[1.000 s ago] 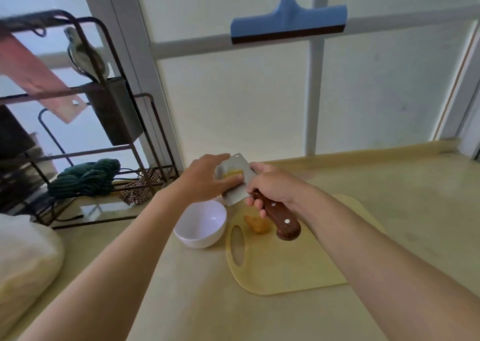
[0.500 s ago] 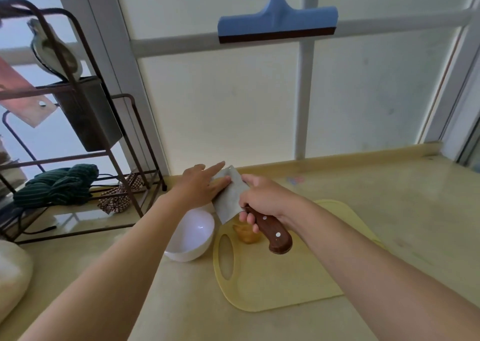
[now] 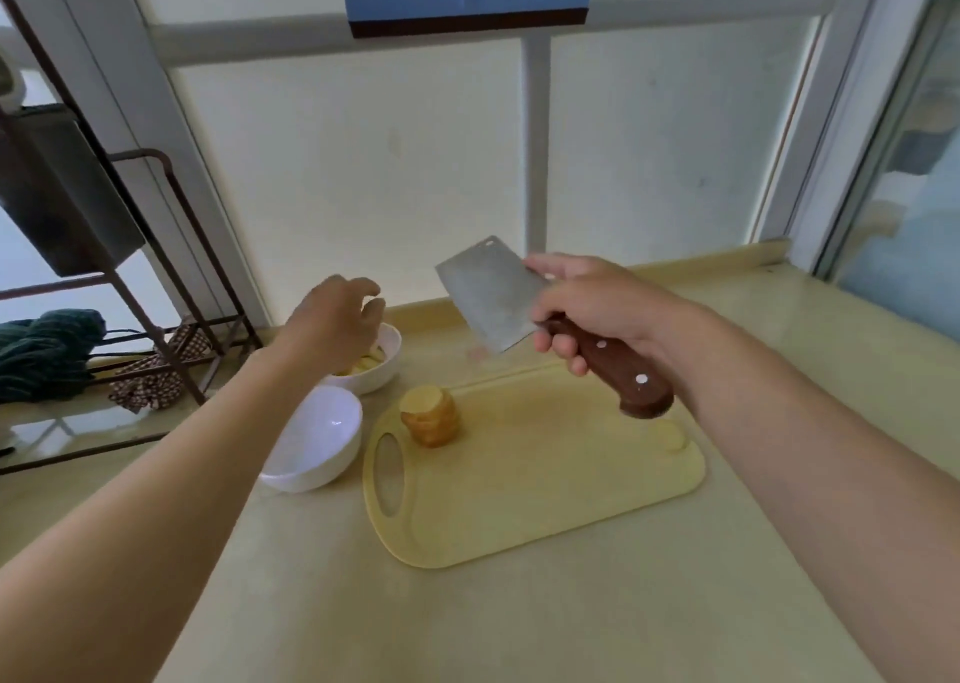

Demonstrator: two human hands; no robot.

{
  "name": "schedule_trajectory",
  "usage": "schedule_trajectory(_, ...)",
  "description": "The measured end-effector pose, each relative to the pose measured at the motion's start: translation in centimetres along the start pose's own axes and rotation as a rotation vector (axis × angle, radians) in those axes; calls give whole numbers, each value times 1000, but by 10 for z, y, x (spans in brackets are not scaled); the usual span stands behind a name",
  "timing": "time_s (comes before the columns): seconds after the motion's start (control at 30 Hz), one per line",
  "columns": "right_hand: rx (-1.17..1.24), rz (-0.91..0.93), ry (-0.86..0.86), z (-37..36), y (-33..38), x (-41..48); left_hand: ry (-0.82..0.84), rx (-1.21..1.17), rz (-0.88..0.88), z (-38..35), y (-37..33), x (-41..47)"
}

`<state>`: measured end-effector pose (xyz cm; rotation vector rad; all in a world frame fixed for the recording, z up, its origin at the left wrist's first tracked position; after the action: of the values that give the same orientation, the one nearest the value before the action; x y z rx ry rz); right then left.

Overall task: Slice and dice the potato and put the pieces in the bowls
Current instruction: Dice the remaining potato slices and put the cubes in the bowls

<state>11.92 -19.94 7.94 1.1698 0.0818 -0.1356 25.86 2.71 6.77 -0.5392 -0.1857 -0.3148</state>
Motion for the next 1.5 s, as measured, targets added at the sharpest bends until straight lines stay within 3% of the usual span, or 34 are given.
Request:
schedule_trajectory(0.17, 72, -14, -105, 65, -28, -33, 0, -168, -353, -18, -120, -57)
schedule_trajectory(0.33, 120, -28, -139, 91, -72, -60, 289, -248, -405, -108, -177, -106)
schedule_trajectory(0.53, 235, -50, -154, 102, -112, -88, 452, -146, -606, -185, -222, -143)
schedule_trajectory(0.73, 251, -90, -181, 109, -137, -101, 386, -183, -578, -184, -232, -142)
schedule_trajectory(0.8, 236, -100, -192, 109, -141, -103, 362, -252, -488, -176, -225, -138)
schedule_trajectory(1.0, 63, -120, -199, 96, -139, -105, 254, -378, -170, -148, -176, -123)
schedule_trajectory(1.07, -40, -139, -175, 85, -137, -103, 284, -293, -110, -143, -165, -122)
schedule_trajectory(1.2, -263, -165, -107, 63, -128, -102, 379, -6, -218, -129, -157, -130)
schedule_trajectory(1.33, -463, -147, -79, 45, -113, -99, 455, -34, -465, -134, -158, -150)
schedule_trajectory(1.5, -631, -157, -61, 31, -100, -91, 359, -97, -628, -138, -165, -159)
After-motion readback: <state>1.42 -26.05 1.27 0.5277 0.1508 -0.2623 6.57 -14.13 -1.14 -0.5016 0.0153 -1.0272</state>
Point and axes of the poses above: each hand's wrist, its own x-axis towards the middle knuckle, its own z-axis out of the back of the hand, y = z × x, the point moved 9 cm from there along x, towards the middle knuckle, and after that the axes turned 12 degrees about -x, right-handed, at the moved point
